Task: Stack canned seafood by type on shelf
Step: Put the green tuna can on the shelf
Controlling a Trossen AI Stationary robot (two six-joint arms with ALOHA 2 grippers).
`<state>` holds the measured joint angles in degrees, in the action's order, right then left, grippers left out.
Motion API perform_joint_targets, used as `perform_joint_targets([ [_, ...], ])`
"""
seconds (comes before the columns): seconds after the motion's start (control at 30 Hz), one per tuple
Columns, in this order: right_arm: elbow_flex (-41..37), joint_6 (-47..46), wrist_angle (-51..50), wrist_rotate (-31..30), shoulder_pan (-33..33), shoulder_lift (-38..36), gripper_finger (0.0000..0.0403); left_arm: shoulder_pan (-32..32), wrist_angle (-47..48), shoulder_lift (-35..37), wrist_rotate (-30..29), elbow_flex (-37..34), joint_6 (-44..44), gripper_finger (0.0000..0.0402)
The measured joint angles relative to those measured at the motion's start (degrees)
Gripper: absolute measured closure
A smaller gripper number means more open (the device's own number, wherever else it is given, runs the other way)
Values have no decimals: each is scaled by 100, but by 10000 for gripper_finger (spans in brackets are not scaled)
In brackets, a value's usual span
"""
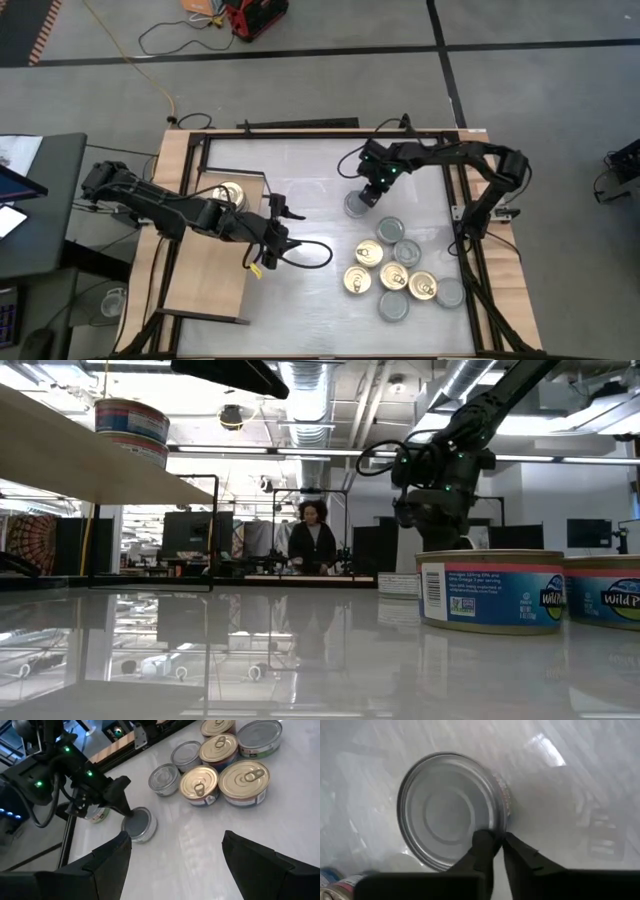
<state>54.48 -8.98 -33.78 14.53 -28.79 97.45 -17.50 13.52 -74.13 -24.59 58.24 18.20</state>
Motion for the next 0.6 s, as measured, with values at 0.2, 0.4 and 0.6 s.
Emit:
perform_joint_targets([
  [0.2,-49,31,-326,-353,-207,-344,384,2,82,0,-1,0,6,102],
  [0.4,-46,89,-550,-889,-388,-433,367,2,85,0,-18,0,24,102],
  [0.6,-46,171,-519,-1438,-447,-933,312,2,111,0,-32,0,10,102],
])
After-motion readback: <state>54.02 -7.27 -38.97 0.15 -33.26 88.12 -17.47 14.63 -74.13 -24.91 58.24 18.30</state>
